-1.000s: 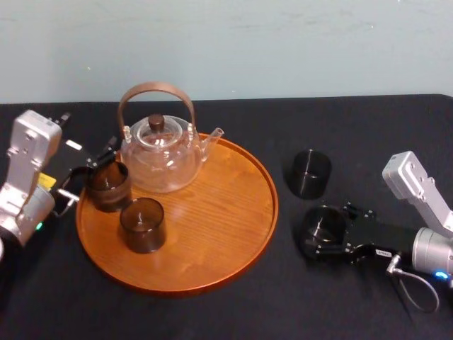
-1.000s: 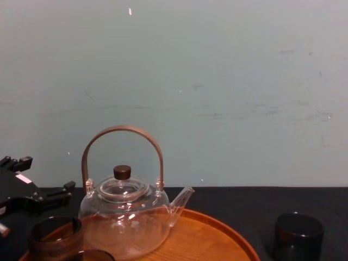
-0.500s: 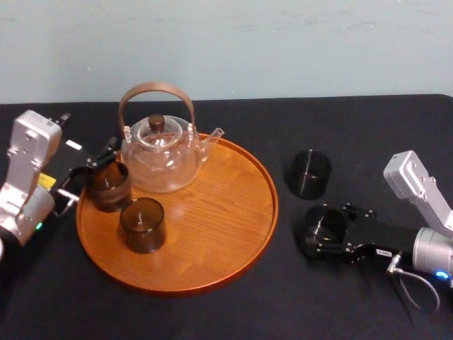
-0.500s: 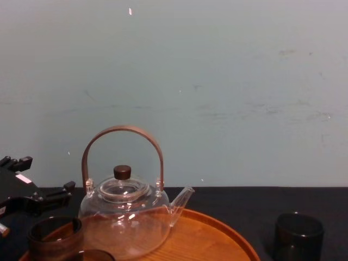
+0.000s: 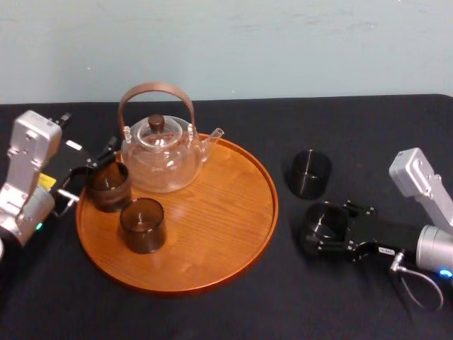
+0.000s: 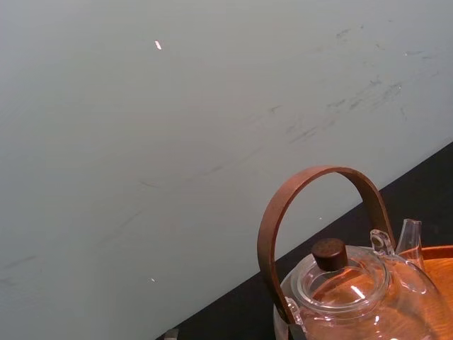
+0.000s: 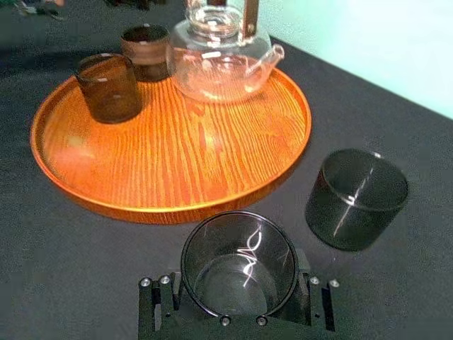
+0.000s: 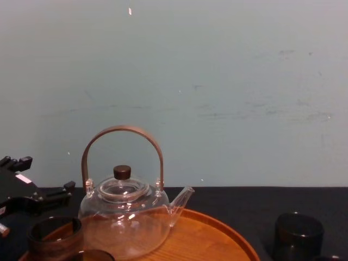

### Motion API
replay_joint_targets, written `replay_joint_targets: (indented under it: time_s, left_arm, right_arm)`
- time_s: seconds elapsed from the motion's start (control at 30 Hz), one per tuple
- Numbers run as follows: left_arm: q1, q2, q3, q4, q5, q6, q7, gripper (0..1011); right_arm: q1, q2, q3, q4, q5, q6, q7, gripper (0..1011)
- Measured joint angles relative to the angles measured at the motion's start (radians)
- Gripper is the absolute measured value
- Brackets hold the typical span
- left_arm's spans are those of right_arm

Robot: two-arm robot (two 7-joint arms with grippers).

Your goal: Pick up the glass from the table and place it on the tray.

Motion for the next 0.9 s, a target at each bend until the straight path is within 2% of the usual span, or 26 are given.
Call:
replay_joint_targets:
  time_s: [0.4,0.6,0.9]
  left_arm:
    - [0.000,0.000,0.000,0.000,0.000,0.000,0.000,1001]
    - [0.000,0.000,0.000,0.000,0.000,0.000,0.000,1002]
    - [0.000,0.000,0.000,0.000,0.000,0.000,0.000,1001]
  right_arm:
    - [0.031,0.025,0.013,-0.040,0.044,-0.016,0.040,904]
    - [0.078,0.015,-0.012,-0.038,0.052,-0.019,0.064,904]
    - [0.158,-0.036,-0.083,0.003,0.033,-0.029,0.087,904]
